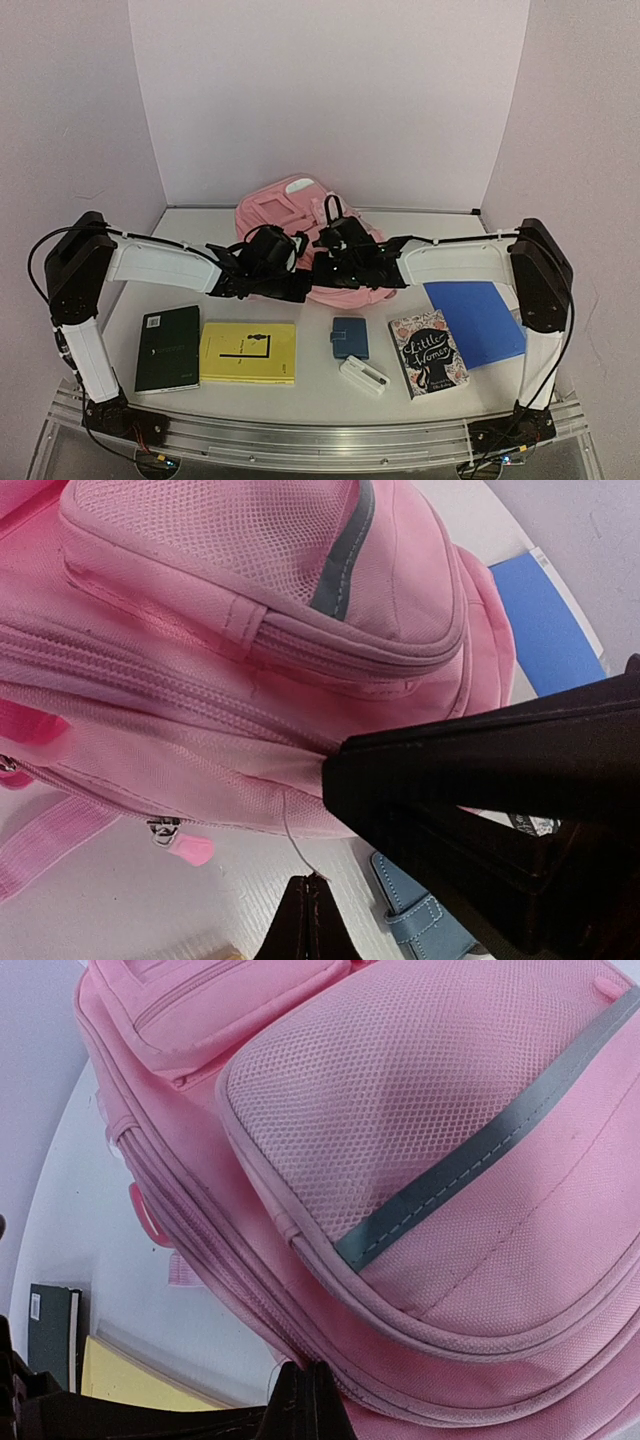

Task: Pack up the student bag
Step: Unzip the student bag at the center of the board.

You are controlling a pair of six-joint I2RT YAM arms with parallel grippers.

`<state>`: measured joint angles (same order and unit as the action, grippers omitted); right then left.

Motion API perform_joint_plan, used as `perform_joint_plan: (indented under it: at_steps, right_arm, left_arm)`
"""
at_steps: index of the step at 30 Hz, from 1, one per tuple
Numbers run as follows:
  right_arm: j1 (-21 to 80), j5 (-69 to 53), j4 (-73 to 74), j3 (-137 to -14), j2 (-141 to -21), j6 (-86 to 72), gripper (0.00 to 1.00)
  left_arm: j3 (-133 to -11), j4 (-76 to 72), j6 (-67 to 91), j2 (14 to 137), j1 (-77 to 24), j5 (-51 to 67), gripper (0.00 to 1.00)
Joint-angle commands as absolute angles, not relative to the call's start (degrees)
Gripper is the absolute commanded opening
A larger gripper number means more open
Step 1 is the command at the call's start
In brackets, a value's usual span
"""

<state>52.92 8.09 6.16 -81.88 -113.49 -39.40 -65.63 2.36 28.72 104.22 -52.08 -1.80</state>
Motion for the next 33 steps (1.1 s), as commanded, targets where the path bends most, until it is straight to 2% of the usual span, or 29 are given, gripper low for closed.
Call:
perform_joint_plan:
  at_steps: [1,4,7,13,17,22,26,28,33]
  right_arm:
    - [53.12,10.72,-0.95,-81.89,-110.71,-38.98,0.00]
    - [53.16,10.81,-0.87,-80.01,-108.08,-38.08,0.05]
    - [53.09,9.63,-0.79,-77.63,-105.44,-37.42,0.17]
    - [54.31,6.96,-0.70,-72.62,-100.01,-37.62,0.42]
    - [55.65,7.55,-0.70,-69.28,-97.39,-40.00,0.58]
    - [55.72,11.08,1.61,-65.26,-98.43,-46.73,0.66]
    - [55.70,13.92,2.90,-62.47,-98.20,-53.32,0.75]
    - [55.64,14.64,2.90,-61.51,-97.92,-55.28,0.79]
    - [54.02,12.68,2.82,-61.20,-99.10,-56.89,0.81]
  left_arm:
    - [-68.13,-2.56,32.65,102.59,-53.56,-2.26,0.01]
    - [-66.21,0.22,33.79,99.82,-53.56,-4.27,0.10]
    - [-64.78,5.10,34.01,96.68,-53.40,-6.56,0.29]
    - [-62.44,14.21,35.44,91.02,-50.80,-7.28,0.52]
    - [-60.60,15.11,38.62,88.65,-45.66,-2.44,0.66]
    - [-60.91,12.79,40.69,88.34,-38.48,4.89,0.86]
    - [-63.81,11.88,41.94,90.39,-34.60,7.26,0.97]
    - [-65.00,11.31,43.47,91.95,-32.10,9.33,1.00]
    - [-68.95,10.32,45.77,98.17,-27.67,12.49,1.00]
